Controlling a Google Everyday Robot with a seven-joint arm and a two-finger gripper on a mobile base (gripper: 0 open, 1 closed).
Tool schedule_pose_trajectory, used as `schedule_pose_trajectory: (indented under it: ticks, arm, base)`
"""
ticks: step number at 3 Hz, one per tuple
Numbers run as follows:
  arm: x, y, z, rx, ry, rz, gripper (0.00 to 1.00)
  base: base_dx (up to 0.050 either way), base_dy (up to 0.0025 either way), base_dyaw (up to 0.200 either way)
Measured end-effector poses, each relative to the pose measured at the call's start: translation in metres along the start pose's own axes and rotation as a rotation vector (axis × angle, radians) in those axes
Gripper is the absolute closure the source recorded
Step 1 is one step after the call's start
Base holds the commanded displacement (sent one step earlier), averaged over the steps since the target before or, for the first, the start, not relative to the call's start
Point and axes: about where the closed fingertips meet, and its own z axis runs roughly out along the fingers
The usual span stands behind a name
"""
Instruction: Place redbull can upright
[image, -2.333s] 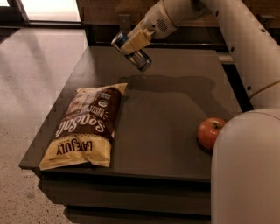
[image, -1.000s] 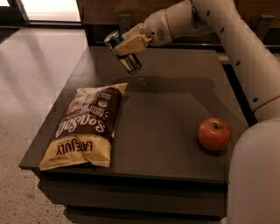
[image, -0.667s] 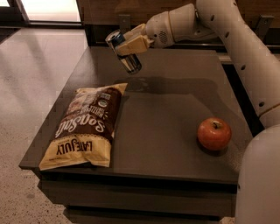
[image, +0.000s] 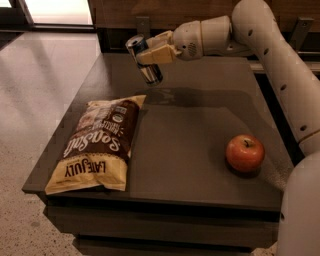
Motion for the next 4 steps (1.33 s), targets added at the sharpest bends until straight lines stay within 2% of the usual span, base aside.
schedule_pose_trajectory:
  ticks: [2, 4]
  arm:
    - [0.0107, -0.0031, -0.0049, -0.019, -0.094, 0.026, 1.0]
    - [0.0119, -0.0024, -0.0058, -0.021, -0.11, 0.018, 1.0]
  base:
    - [0.0, 0.0, 0.0]
    - [0.0, 0.0, 0.0]
